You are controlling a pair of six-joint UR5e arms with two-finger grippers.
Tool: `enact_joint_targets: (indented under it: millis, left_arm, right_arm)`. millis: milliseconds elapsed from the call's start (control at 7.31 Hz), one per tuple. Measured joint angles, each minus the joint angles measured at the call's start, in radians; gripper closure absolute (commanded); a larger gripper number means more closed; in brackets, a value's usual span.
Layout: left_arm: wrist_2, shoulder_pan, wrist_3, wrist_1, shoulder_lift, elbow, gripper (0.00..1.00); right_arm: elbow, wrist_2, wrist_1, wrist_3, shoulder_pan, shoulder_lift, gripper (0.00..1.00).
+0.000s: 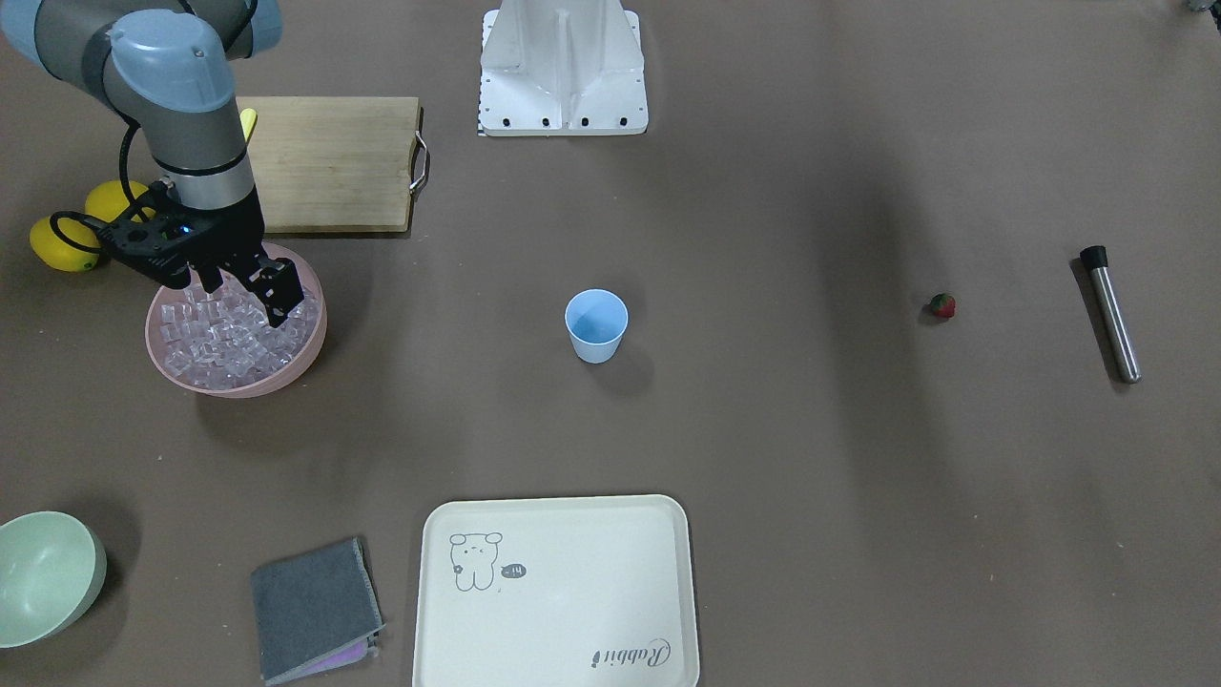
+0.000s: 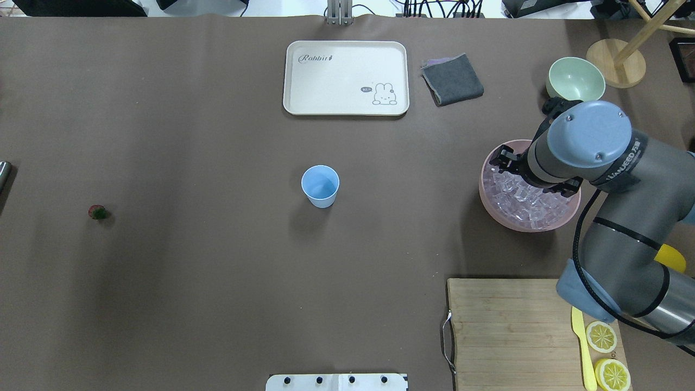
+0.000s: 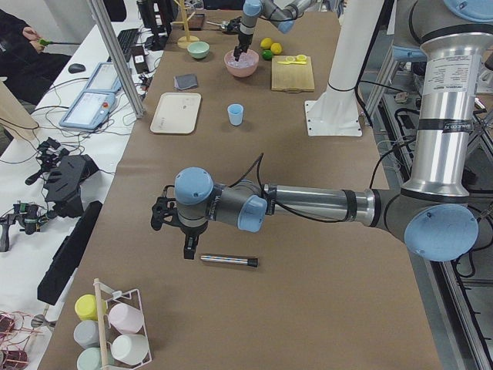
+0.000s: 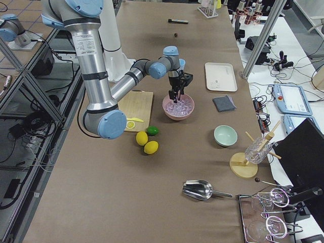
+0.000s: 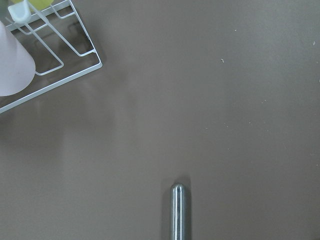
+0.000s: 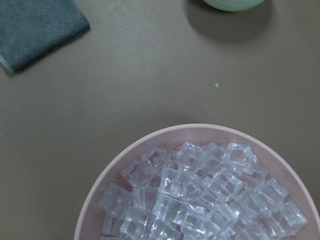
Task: Mash ice and strawberries in cup
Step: 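Move the right gripper over the pink bowl of ice cubes, then lower the right gripper into the bowl and grasp an ice cube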
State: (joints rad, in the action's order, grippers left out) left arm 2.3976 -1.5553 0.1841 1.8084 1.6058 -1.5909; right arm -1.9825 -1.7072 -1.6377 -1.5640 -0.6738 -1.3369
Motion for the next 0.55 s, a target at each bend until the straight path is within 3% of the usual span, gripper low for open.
enact_joint_targets:
  millis: [547]
  left_arm:
    - [0.001,-0.006,0.0,0.0,-0.045,-0.053,0.02]
  right_arm:
    - [-0.06,0.024,0.004,-0.102,0.041,-0.057,0.12]
